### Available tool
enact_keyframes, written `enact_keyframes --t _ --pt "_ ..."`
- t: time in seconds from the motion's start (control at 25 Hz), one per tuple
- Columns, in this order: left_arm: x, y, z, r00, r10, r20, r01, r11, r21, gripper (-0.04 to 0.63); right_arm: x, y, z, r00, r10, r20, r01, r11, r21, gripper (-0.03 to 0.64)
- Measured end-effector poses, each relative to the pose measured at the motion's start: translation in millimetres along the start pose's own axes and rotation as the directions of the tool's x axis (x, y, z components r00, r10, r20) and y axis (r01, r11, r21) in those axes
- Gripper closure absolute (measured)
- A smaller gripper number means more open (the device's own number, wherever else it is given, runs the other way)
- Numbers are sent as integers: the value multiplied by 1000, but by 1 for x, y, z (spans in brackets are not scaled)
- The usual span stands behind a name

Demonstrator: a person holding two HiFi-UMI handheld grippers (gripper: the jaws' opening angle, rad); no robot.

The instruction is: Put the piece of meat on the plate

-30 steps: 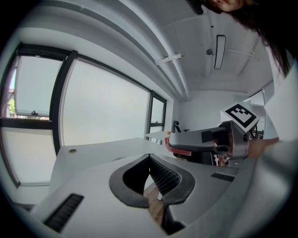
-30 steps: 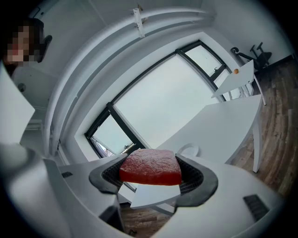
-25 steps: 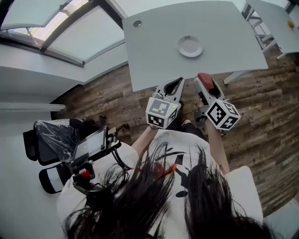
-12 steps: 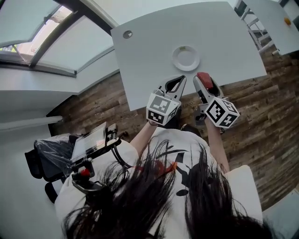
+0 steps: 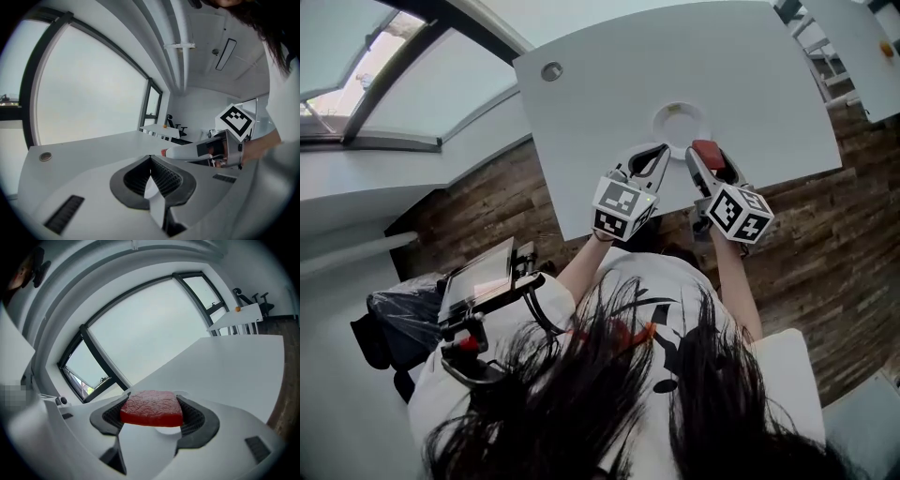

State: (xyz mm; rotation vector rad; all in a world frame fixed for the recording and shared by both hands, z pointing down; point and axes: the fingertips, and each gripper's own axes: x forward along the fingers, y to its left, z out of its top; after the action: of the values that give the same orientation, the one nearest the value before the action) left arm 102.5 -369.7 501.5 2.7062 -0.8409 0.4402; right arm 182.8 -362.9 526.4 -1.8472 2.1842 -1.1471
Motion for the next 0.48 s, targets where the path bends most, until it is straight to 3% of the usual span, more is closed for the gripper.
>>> enact_keyframes --t 0.08,0.28,0.48 --pt "-8 -14 -4 1000 1 11 -1 1000 10 591 -7 -3 -9 1000 -1 -11 0 999 -36 308" --pt "-70 -117 -25 999 16 35 -19 996 84 591 -97 -1 -53 999 23 -25 -27 986 -165 308" --pt "-69 -117 -23 998 27 49 -30 998 62 591 -80 -10 -76 993 -21 -116 -10 967 -256 308"
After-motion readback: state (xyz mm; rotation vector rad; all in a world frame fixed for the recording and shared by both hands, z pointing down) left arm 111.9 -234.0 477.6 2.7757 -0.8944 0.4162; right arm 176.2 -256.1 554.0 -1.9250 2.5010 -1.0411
